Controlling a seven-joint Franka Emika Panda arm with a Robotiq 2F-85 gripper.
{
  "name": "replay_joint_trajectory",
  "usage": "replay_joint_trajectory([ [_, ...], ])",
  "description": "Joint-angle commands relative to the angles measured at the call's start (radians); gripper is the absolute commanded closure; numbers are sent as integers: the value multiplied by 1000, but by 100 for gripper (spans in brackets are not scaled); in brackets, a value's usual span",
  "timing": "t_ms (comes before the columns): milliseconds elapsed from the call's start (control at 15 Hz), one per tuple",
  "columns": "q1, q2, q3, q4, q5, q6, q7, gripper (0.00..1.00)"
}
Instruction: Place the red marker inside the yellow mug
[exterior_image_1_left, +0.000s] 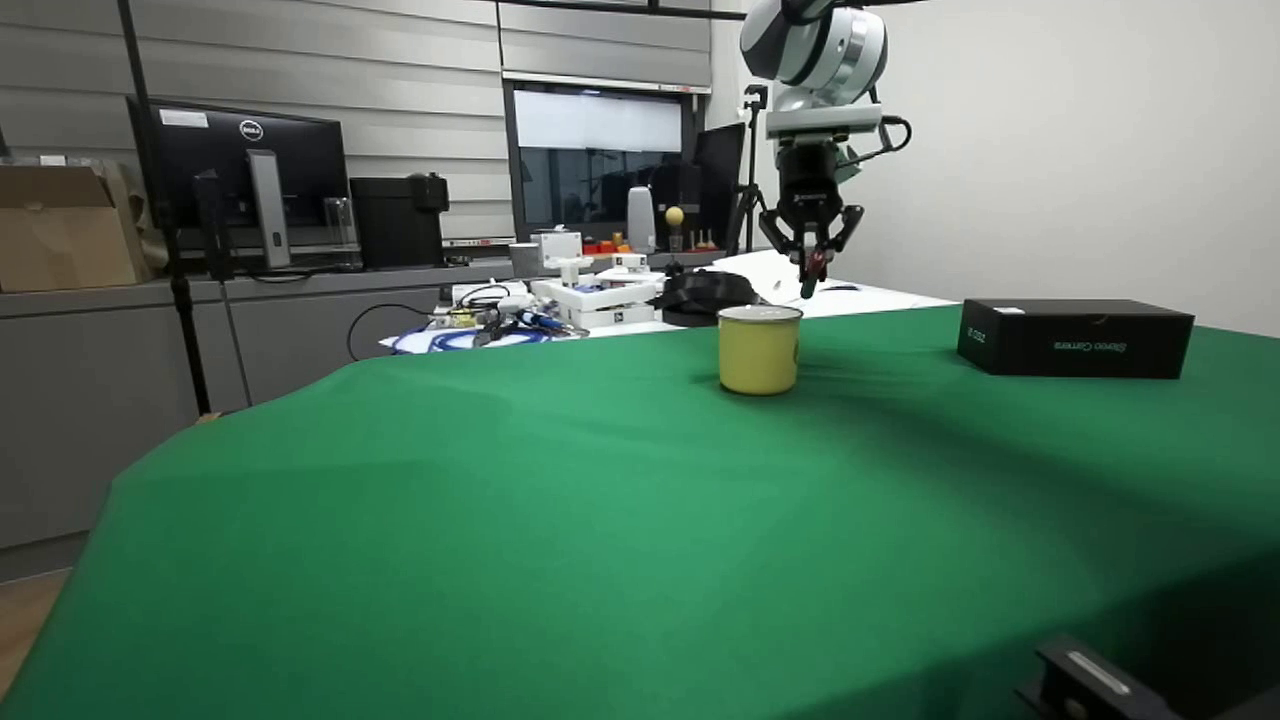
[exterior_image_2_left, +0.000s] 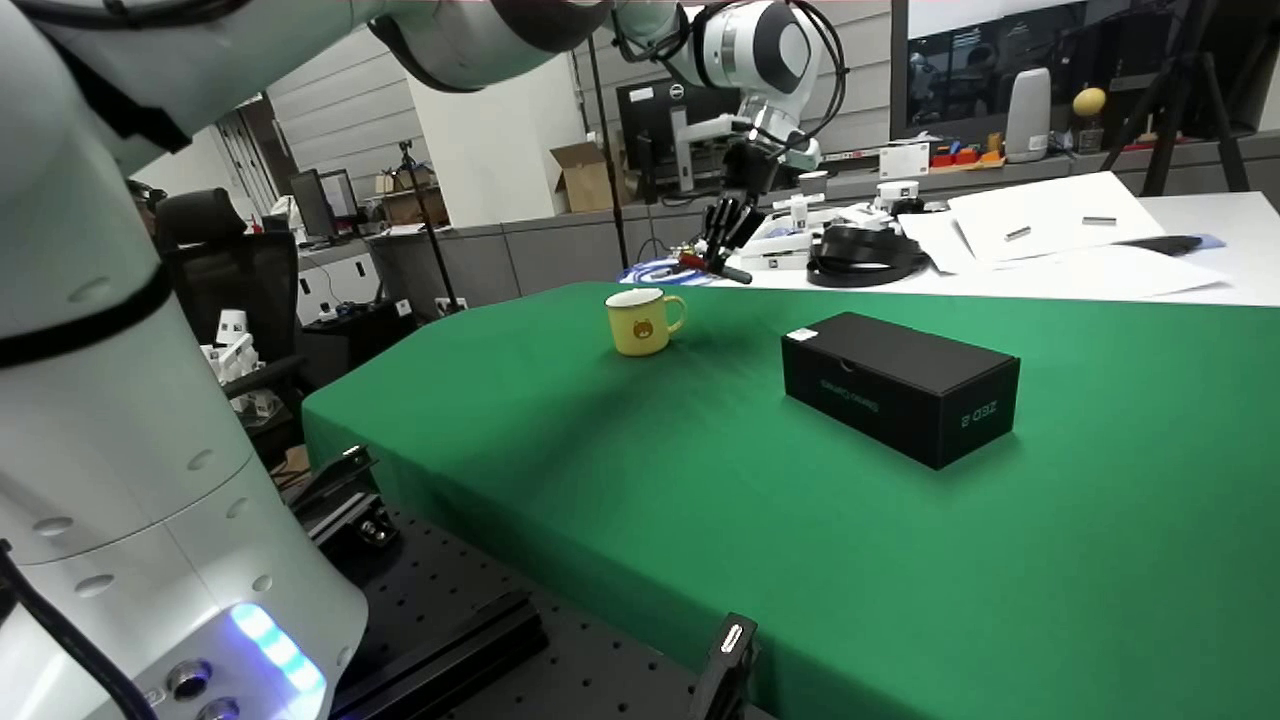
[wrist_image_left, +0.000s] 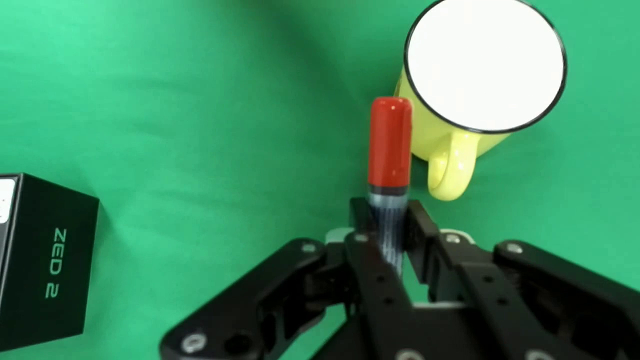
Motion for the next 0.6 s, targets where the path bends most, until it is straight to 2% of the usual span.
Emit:
replay_joint_trajectory([
  [0, -13, 18, 25, 65, 44, -90, 36, 95],
  [267, -15, 23, 39, 70, 89, -148, 42, 95],
  [533, -5, 27, 51, 75, 119, -149, 32, 95],
])
